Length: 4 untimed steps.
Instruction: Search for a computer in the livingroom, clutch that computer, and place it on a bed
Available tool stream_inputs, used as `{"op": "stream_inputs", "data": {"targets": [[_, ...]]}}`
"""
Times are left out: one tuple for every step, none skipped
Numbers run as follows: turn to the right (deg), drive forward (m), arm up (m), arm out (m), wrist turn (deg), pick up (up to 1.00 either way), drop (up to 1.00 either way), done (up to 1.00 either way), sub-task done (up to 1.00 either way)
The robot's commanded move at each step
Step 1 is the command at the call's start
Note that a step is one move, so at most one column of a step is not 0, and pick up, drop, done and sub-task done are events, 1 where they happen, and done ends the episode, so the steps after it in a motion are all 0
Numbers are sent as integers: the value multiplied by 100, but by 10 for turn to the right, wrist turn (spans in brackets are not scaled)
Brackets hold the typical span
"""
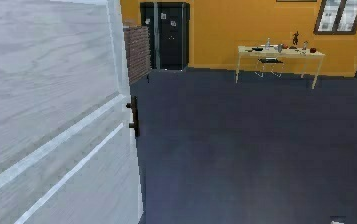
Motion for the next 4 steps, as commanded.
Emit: {"op": "stream_inputs", "data": {"targets": [[90,0,0,0,0,0,0,0,0],[0,30,0,0,0,0,0,0,0],[210,0,0,0,0,0,0,0,0],[0,95,0,0,0,0,0,0,0]]}}
